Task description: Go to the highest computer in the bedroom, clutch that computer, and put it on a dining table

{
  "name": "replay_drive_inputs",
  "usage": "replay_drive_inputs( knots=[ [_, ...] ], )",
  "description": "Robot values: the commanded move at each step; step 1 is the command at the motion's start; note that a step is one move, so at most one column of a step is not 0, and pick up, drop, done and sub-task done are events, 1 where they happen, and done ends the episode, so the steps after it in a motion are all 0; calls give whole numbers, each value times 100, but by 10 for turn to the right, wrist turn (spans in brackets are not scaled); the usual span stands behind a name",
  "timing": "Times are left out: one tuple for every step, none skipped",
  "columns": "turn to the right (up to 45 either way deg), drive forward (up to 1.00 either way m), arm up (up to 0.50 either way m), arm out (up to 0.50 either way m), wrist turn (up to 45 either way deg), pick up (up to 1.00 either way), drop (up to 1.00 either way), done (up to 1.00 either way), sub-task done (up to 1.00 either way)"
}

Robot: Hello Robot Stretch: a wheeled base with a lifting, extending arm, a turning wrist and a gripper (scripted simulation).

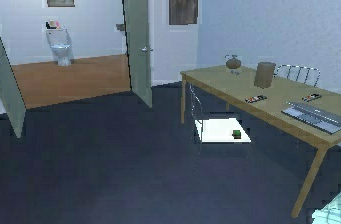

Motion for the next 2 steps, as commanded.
replay_drive_inputs(
  knots=[
    [0,0,0,0,0,100,0,0,0],
    [0,0,10,0,0,0,0,0,0]
  ],
)
